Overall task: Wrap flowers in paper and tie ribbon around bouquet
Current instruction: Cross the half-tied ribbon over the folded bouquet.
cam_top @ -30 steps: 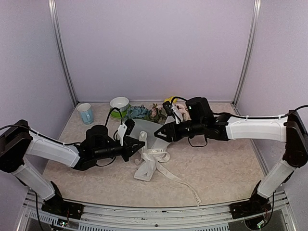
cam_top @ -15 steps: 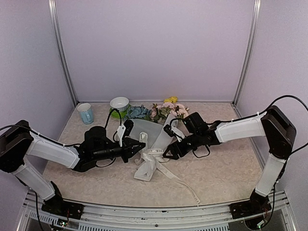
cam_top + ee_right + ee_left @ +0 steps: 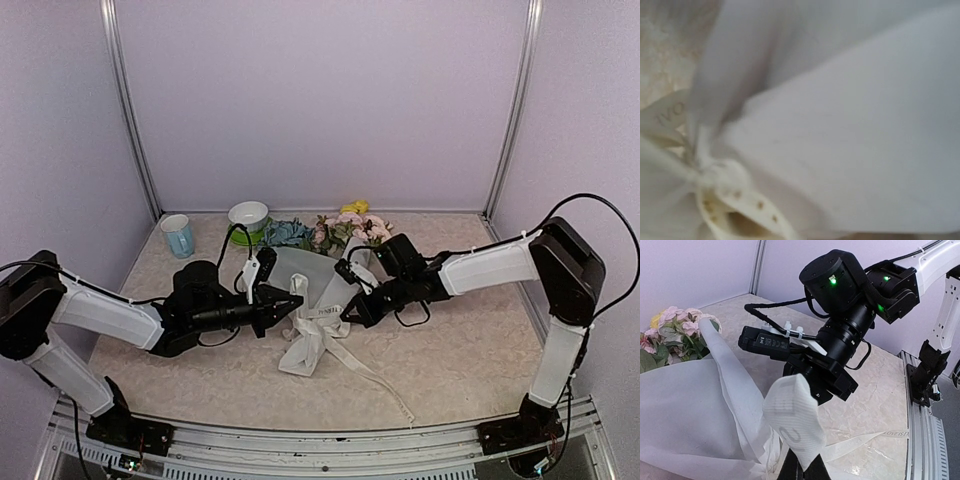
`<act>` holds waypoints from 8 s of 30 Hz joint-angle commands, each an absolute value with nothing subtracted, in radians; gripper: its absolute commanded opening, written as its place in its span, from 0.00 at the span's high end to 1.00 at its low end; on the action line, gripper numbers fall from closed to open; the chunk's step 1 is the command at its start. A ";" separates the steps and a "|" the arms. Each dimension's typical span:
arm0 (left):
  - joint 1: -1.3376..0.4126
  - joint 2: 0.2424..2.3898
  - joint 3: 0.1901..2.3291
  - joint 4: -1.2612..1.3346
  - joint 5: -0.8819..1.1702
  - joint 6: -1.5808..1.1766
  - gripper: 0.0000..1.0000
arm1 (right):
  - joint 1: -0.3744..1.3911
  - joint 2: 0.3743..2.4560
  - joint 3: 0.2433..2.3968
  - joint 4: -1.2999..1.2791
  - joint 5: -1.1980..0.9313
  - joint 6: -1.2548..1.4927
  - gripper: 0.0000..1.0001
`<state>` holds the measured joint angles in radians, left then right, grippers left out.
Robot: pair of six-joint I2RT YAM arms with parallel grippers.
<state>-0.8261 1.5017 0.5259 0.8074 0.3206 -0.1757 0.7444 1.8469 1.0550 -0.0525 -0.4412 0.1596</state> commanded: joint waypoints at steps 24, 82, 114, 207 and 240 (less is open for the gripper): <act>-0.838 1.591 0.534 0.878 0.349 -0.128 1.00 | 0.813 1.649 1.069 -0.414 -0.739 -0.048 0.53; -0.831 1.572 0.540 0.841 0.356 -0.114 1.00 | 0.948 1.797 0.996 -0.064 -0.316 0.276 0.94; -0.821 1.648 0.526 0.871 0.361 -0.136 1.00 | 0.949 1.807 0.988 -0.042 -0.607 0.137 0.94; -0.821 1.583 0.503 0.801 0.297 -0.095 1.00 | 0.950 1.812 1.033 0.008 -0.334 0.000 0.92; -0.818 1.616 0.468 0.877 0.263 -0.112 1.00 | 0.952 1.802 0.949 0.222 -0.499 -0.037 0.77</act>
<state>-0.8249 1.6001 0.4660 0.8379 0.2543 -0.1078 0.9489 1.8145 0.9634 0.1810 -0.4667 -0.0223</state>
